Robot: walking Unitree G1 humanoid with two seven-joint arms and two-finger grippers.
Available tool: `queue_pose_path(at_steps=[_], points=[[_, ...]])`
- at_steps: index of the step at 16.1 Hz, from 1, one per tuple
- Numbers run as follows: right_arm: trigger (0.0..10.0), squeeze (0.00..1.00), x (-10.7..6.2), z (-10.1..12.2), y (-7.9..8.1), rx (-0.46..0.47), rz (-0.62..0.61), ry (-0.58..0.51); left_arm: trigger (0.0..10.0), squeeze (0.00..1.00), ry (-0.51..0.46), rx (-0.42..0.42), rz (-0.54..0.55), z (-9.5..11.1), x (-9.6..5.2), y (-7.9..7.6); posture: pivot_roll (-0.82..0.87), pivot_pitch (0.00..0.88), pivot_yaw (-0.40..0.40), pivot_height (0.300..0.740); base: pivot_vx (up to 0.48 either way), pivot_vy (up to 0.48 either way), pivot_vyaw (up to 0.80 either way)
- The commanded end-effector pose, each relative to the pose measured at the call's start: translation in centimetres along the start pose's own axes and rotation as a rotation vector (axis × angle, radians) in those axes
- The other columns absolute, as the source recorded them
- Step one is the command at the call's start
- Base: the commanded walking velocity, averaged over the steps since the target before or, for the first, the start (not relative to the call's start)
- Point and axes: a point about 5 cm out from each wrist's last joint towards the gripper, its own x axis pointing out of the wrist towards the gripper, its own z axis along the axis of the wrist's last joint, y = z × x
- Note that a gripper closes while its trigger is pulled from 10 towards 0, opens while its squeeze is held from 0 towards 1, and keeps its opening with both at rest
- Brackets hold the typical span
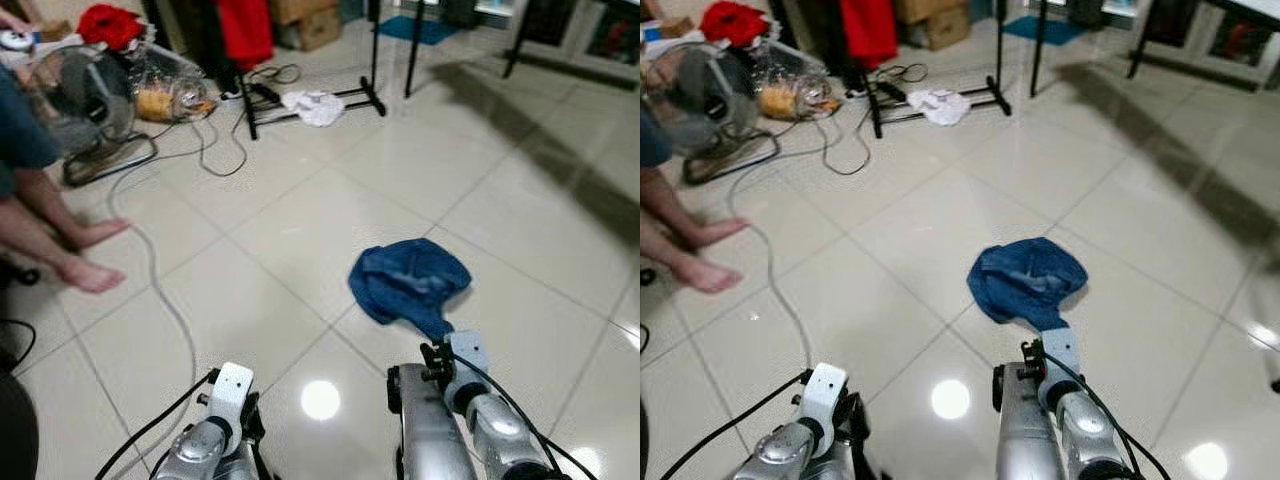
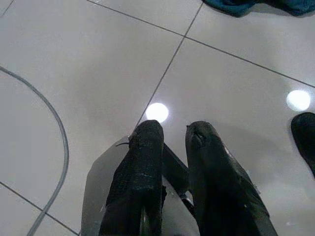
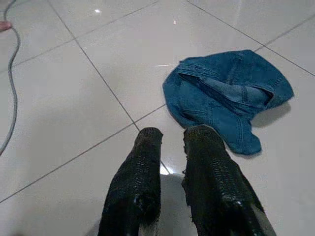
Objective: Hang hanger
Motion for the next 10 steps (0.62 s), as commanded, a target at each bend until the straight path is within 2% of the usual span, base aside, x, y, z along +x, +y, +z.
queue_pose_path(at_steps=[1, 8, 10], points=[[10.0, 0.00, -0.02, 0.16, -0.15, -0.009, 0.004, -0.010, 10.0, 0.00, 0.063, -0.009, -0.004, -1.54, -0.47, -0.14, -0.19, 0.032, 0.119, 0.543, 0.000, 0.000, 0.00], [10.0, 0.00, 0.02, 0.21, -0.25, -0.002, -0.006, -0.008, 10.0, 0.00, 0.070, -0.019, -0.017, -1.54, -0.43, -0.24, -0.20, 0.030, 0.121, 0.543, 0.000, 0.000, 0.00], [10.0, 0.00, 0.03, 0.24, -0.29, 0.001, -0.008, -0.010, 10.0, 0.00, 0.068, -0.017, -0.020, -1.42, -0.38, -0.24, -0.20, 0.028, 0.121, 0.543, 0.328, 0.000, 0.00]])
